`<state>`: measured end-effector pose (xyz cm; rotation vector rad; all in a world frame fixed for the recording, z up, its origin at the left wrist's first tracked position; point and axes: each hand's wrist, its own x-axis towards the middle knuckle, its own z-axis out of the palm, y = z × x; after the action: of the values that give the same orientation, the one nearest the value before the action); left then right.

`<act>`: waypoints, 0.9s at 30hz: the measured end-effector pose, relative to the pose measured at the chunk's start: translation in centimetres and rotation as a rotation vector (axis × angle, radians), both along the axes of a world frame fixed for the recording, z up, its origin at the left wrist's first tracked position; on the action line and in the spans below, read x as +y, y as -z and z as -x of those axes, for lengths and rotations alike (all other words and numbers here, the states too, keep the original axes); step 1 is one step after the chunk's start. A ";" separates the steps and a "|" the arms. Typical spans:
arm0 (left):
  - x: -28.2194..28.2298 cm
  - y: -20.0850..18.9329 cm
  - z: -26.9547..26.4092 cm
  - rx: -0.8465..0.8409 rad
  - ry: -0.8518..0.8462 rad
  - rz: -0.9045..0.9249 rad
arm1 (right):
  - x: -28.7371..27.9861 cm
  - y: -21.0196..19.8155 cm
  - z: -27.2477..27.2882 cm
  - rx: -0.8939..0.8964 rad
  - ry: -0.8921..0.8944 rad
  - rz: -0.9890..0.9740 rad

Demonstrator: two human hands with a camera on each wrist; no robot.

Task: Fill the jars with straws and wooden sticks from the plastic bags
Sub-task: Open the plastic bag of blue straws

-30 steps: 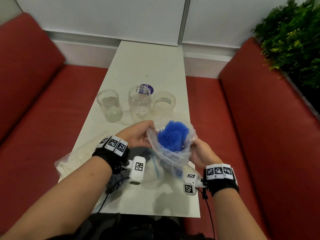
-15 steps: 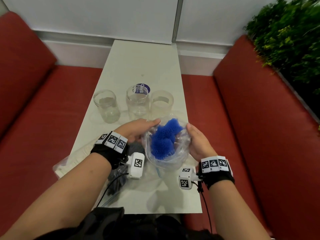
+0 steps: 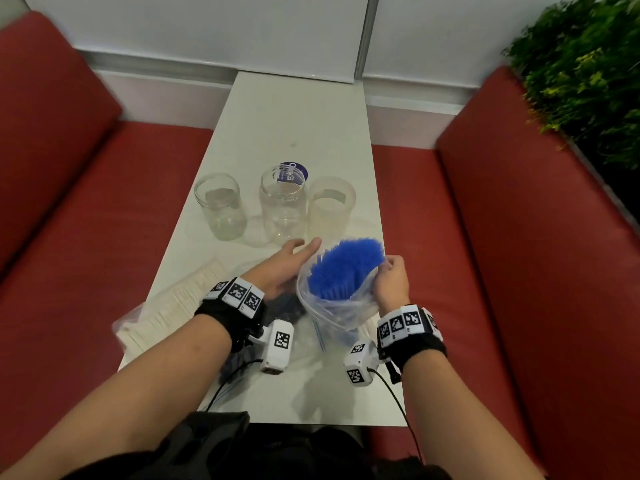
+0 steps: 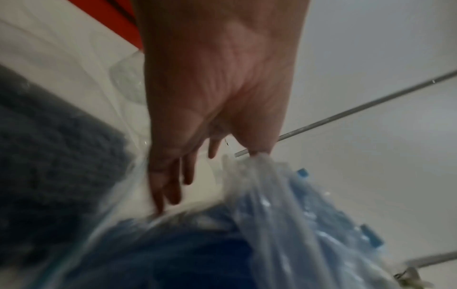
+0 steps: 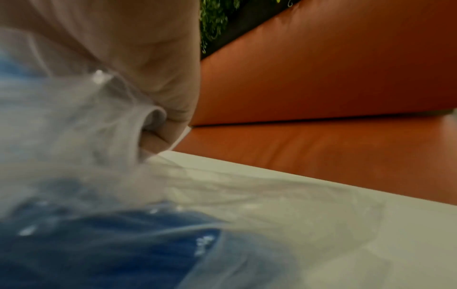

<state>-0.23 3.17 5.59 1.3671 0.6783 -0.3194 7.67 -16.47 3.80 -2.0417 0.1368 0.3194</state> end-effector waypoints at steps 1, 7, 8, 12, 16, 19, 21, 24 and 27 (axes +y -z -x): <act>0.0 0.1 0.5 0.105 0.128 0.029 | -0.1 0.5 0.4 0.022 -0.008 0.019; -0.2 -0.4 1.0 0.083 0.179 0.266 | 0.5 1.7 1.7 -0.191 -0.128 -0.041; -0.3 0.2 1.2 0.058 0.089 0.189 | 0.8 2.6 2.0 -0.171 -0.190 -0.001; -0.3 2.9 1.8 0.013 -0.178 0.065 | 0.5 4.5 2.6 0.014 -0.427 0.328; 0.0 3.2 2.3 -0.003 -0.280 0.103 | 0.8 3.4 2.1 -0.146 -0.381 0.228; 0.4 3.8 3.0 -0.042 -0.241 0.166 | 1.4 3.2 2.7 -0.206 -0.458 0.310; 1.1 4.3 3.7 -0.031 -0.299 0.183 | 1.5 3.0 2.9 -0.156 -0.532 0.374; 2.1 4.2 4.6 -0.107 -0.289 0.226 | 1.9 1.8 1.8 -0.213 -0.524 0.377; 2.1 3.7 4.6 -0.208 -0.264 0.321 | 2.9 0.9 0.7 -0.299 -0.599 0.340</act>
<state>-4.88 5.32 1.86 0.9758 0.5962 -0.0675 7.02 -13.58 2.89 -2.4104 -0.6561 0.3691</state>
